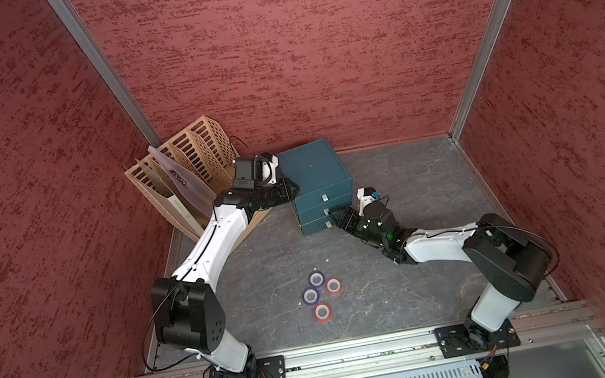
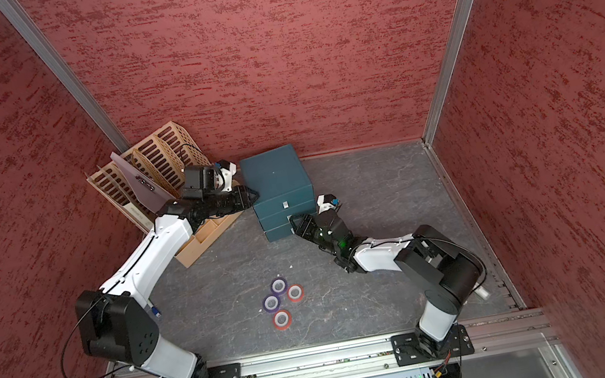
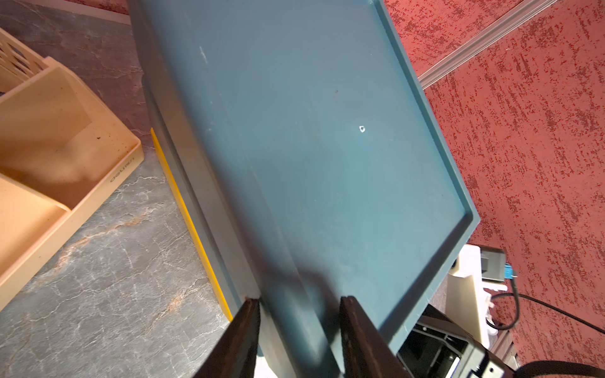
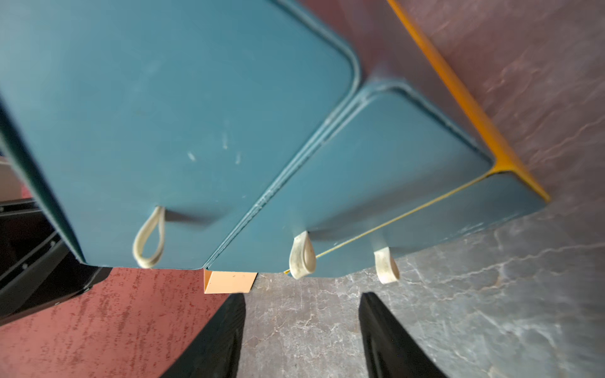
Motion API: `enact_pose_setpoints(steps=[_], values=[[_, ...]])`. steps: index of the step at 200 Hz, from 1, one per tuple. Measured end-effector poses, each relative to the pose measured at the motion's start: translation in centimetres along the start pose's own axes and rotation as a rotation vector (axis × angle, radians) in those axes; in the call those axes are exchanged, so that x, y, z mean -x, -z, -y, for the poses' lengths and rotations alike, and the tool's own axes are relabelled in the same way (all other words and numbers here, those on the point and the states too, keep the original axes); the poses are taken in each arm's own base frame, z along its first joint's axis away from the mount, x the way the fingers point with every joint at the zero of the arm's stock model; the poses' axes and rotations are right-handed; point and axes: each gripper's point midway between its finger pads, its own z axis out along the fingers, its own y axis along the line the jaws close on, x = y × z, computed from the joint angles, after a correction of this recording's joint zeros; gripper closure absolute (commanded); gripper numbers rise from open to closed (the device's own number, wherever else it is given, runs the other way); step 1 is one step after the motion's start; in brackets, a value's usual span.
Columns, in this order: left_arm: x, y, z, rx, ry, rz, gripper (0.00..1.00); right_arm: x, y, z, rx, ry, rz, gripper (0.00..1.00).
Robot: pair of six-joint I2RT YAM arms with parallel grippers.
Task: Place the transparent tape into the drawer according to color
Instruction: Open the drawer in the storage box.
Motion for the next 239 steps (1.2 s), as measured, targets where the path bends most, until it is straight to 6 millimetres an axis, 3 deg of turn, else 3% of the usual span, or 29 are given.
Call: enact_pose_setpoints(steps=[135, 173, 201, 239], values=[[-0.1, 0.2, -0.1, -0.009, 0.004, -0.002, 0.56, 0.0, -2.8, -0.3, 0.044, -0.066, -0.018, 0.66], [-0.1, 0.2, -0.1, -0.009, 0.005, 0.001, 0.56, 0.1, -2.9, -0.3, 0.044, -0.071, -0.016, 0.81], [-0.1, 0.2, -0.1, -0.01, 0.005, 0.0, 0.56, 0.2, -2.9, -0.2, 0.041, -0.073, -0.016, 1.0], [-0.1, 0.2, -0.1, -0.011, 0.005, 0.0, 0.56, 0.2, -2.8, 0.1, 0.04, -0.08, -0.016, 1.0]])
